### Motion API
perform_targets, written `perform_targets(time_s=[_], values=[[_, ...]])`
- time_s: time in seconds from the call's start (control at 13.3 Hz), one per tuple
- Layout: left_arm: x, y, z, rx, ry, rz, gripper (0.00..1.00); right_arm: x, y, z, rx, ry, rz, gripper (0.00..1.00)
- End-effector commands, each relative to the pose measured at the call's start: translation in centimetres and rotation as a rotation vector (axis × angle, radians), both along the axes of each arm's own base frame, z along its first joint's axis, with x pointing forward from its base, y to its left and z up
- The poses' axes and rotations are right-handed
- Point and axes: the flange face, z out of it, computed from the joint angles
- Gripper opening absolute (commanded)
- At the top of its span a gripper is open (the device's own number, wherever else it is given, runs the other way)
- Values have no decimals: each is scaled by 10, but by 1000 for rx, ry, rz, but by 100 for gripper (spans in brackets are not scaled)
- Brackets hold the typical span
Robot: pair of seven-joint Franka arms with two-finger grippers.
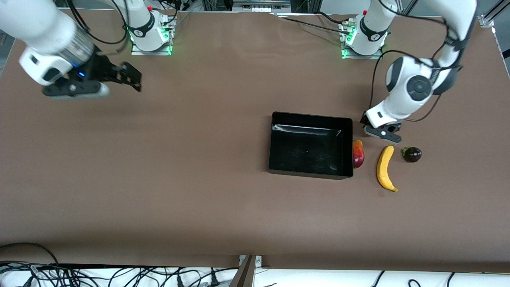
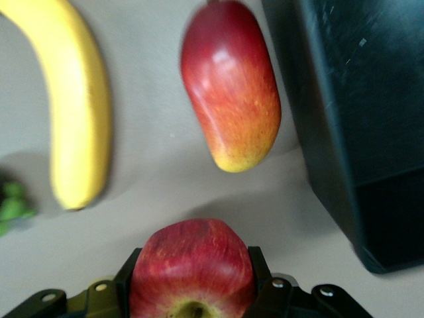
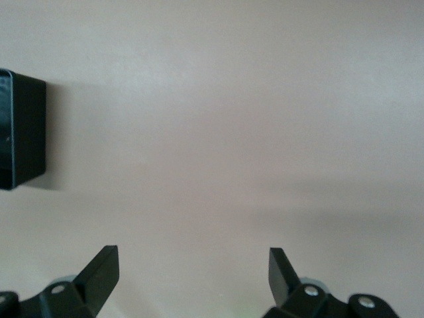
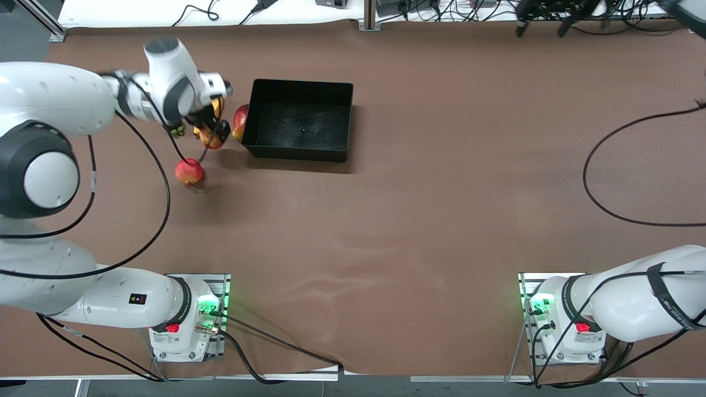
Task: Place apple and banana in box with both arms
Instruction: 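Open and withdraw the right gripper while the left gripper grasps the apple, then carry the small red-yellow apple into the box with the left gripper, release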
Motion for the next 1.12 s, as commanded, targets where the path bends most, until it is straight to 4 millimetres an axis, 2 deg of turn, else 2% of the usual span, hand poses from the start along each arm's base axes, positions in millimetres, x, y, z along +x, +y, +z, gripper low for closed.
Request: perform_targets(time_s=[0.0, 0.07, 0.15, 0.22, 0.38, 0.6, 0.75, 0.82, 0.9, 0.97, 1.05], values=[[36, -26, 81, 16, 64, 61, 20, -2, -37, -4, -12, 4, 31, 100], [38, -52, 93, 28, 73, 112, 20, 4, -54, -7, -14, 7, 10, 100], [33, -80, 92, 27, 76, 194, 20, 10, -64, -6, -16, 5, 7, 100], [27, -109, 77, 21, 103, 279, 20, 13, -69, -2, -15, -6, 16, 100], [27, -149, 46, 5, 80, 385, 20, 14, -68, 8, -17, -26, 14, 100], [24, -173, -17, -15, 75, 405, 21, 20, -71, 3, -37, -21, 14, 100], [16, -175, -56, -35, 71, 409, 25, 22, -76, 2, -67, -23, 12, 100], [13, -174, -69, -42, 69, 410, 31, 22, -76, 9, -82, -44, 12, 100], [11, -174, -77, -37, 81, 421, 53, 22, -75, 9, -79, -43, 14, 100], [11, -174, -78, -33, 82, 443, 100, 23, -74, 10, -75, -49, 9, 100], [11, -179, -71, -32, 77, 438, 100, 24, -75, 9, -72, -49, 9, 100]])
